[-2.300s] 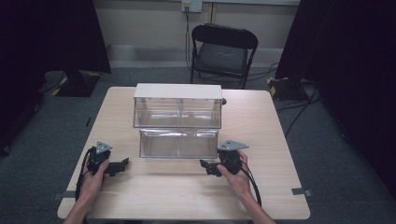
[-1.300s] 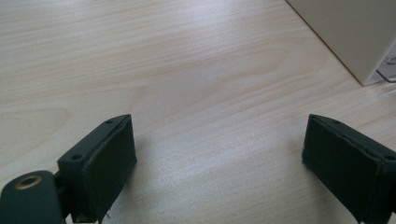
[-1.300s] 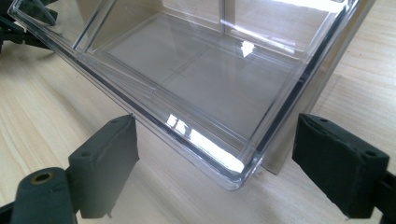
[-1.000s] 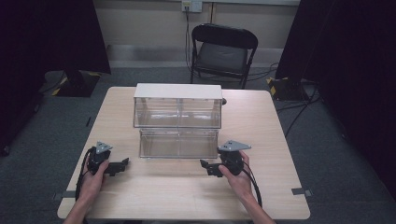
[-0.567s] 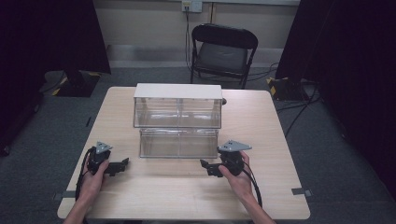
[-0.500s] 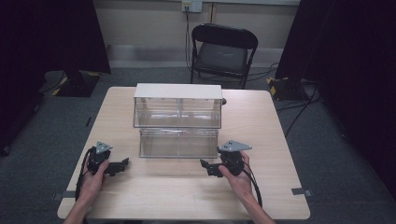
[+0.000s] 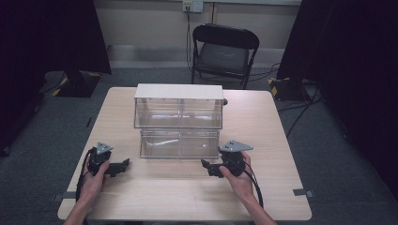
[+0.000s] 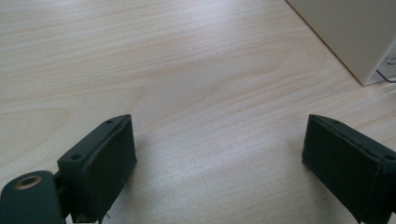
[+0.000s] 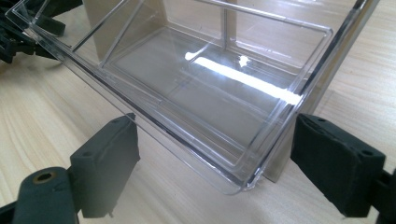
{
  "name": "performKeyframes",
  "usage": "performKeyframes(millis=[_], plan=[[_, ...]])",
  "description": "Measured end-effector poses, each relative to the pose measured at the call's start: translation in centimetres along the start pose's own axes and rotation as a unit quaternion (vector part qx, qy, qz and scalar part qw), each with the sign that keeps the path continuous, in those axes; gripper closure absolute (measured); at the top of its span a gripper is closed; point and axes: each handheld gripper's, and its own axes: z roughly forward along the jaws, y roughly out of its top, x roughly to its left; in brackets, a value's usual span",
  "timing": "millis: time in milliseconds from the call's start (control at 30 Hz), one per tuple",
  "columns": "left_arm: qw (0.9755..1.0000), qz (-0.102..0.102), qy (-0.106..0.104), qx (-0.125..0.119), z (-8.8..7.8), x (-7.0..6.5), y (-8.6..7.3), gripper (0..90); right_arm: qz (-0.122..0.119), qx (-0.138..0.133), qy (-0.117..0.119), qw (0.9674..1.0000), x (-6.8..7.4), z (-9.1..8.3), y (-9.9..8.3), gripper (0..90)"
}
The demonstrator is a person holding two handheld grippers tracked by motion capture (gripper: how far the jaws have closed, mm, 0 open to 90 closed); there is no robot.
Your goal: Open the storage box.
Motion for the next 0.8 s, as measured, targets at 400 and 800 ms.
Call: performKeyframes(millis=[400,800], plan=[[1.0000,0.000,0.000,0.000,0.00,0.00,0.00,9.2,0.006,-0.007,0.002,1.0000,0.00,-0.26,0.27,14.8],[1.0000,0.000,0.000,0.000,0.00,0.00,0.00,9.2,0.009,-0.010,0.005,0.9999,0.00,-0.42,0.41,14.6]])
